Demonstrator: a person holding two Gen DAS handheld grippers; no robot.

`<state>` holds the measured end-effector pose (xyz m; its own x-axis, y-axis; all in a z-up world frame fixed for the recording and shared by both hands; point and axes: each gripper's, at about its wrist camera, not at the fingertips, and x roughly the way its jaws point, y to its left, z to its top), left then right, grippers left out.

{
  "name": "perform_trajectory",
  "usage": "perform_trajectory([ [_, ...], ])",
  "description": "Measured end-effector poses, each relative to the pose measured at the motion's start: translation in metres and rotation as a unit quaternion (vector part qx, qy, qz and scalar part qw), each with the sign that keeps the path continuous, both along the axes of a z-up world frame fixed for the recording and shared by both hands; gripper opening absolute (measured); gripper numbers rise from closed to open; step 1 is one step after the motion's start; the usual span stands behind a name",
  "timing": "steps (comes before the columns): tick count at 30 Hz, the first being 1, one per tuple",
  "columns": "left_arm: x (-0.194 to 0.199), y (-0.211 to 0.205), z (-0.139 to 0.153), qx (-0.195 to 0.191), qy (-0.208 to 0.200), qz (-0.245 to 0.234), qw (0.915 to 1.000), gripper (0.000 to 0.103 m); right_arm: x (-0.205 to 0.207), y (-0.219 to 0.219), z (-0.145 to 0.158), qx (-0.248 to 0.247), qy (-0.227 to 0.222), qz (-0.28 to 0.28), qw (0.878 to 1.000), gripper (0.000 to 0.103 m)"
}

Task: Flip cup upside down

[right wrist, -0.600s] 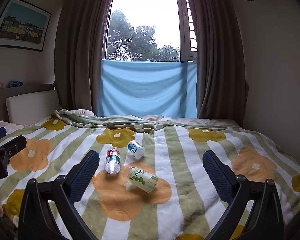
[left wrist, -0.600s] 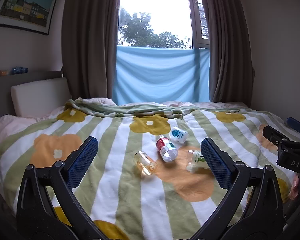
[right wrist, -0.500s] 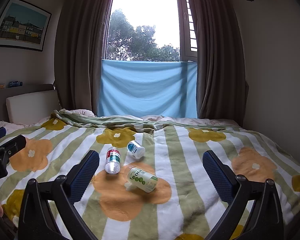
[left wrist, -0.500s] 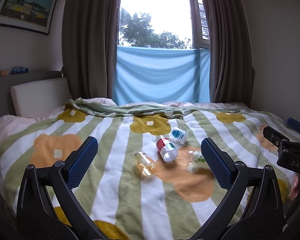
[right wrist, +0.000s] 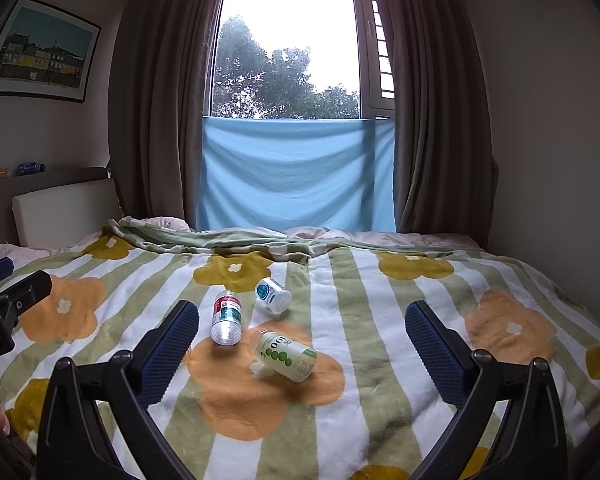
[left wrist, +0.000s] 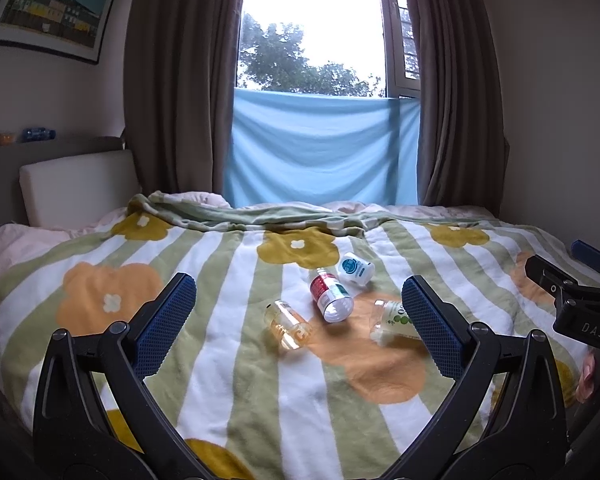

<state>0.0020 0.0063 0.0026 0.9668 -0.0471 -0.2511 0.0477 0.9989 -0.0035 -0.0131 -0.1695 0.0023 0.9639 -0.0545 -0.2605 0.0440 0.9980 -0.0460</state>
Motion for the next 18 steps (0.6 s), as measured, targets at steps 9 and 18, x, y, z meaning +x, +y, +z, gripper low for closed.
perform_trajectory([
  [9, 0.002, 0.000, -0.005, -0.002, 0.002, -0.003, 1.0000, 0.103, 0.000, 0.000, 0.000, 0.001, 0.001, 0.000, 1.000, 0.103],
  [18, 0.009, 0.001, -0.011, -0.007, 0.012, -0.002, 0.9999, 0.103, 0.004, 0.002, -0.012, 0.001, 0.015, 0.002, 1.000, 0.103],
])
